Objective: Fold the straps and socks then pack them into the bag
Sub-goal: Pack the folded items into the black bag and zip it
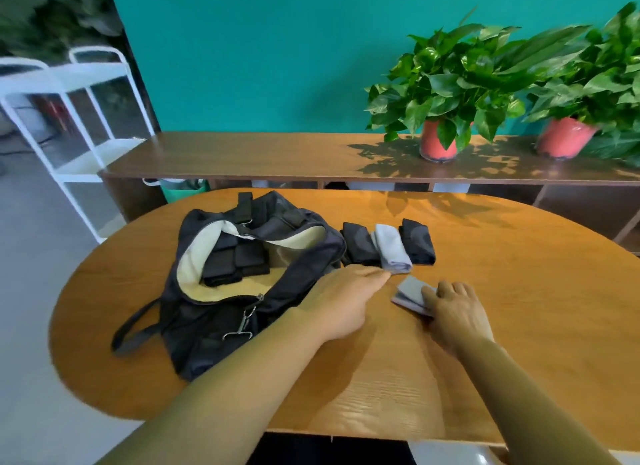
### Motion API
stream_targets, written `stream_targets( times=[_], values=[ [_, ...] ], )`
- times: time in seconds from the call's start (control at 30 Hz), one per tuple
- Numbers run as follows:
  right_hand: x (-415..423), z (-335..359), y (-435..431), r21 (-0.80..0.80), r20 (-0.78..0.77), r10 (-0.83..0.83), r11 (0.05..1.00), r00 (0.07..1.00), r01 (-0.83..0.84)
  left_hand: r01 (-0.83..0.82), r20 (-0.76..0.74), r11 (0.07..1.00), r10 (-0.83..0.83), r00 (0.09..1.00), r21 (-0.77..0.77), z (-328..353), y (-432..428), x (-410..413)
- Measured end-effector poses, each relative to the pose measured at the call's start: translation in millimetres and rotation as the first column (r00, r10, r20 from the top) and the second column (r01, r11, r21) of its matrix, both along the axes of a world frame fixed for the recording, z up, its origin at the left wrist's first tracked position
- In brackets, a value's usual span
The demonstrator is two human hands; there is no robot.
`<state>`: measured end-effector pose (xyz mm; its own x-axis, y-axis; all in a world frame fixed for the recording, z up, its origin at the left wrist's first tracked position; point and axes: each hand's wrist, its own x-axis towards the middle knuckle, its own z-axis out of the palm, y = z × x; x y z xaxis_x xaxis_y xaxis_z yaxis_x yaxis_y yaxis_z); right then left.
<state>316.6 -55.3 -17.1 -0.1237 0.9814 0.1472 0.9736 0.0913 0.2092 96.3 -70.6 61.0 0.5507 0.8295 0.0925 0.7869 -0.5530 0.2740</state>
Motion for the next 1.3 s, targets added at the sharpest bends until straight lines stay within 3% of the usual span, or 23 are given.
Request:
stream_targets(
  times=[0.13, 0.23, 0.43, 0.63, 0.73, 0.83, 0.97, 1.13, 1.3],
  values=[
    [-28, 11, -23, -0.067, 0.015, -0.063, 0.996, 0.998, 0.064, -0.122, 0.066, 0.99, 0.118, 0.991, 0.072, 3, -2, -65],
    [-41, 10, -35, -0.091, -0.059, -0.12, 0.989, 0.991, 0.115, -0.249, 0.113, 0.963, 0.238, 0.965, 0.101, 0, -5, -125],
    [-78, 32, -49, -0.046, -0.192, -0.164, 0.986, 0.968, 0.158, -0.508, 0.073, 0.829, 0.506, 0.859, 0.236, -10, -15, -210],
    [-122, 72, -50, 0.275, -0.369, 0.194, 0.957, 0.909, -0.092, -0.35, -0.138, 0.936, 0.351, 0.926, 0.032, -32, -5, -220],
    [-161, 92, -44, 0.384, -0.364, 0.372, 0.895, 0.854, -0.226, -0.362, -0.237, 0.93, 0.338, 0.911, -0.064, -41, -1, -222],
    [-204, 89, -31, 0.412, -0.272, 0.513, 0.827, 0.814, -0.384, -0.346, -0.25, 0.936, 0.321, 0.913, -0.061, -45, 0, -227],
    [-252, 70, -3, 0.369, -0.201, 0.546, 0.811, 0.813, -0.454, -0.33, -0.164, 0.943, 0.334, 0.928, 0.051, -52, -4, -230],
    [-281, 41, 9, 0.218, -0.207, 0.443, 0.89, 0.872, -0.4, -0.371, -0.031, 0.91, 0.383, 0.923, 0.184, -63, -10, -244],
    [-289, 39, 9, 0.132, -0.176, 0.4, 0.915, 0.899, -0.382, -0.331, 0.071, 0.922, 0.323, 0.944, 0.201, -68, -9, -260]
  ],
)
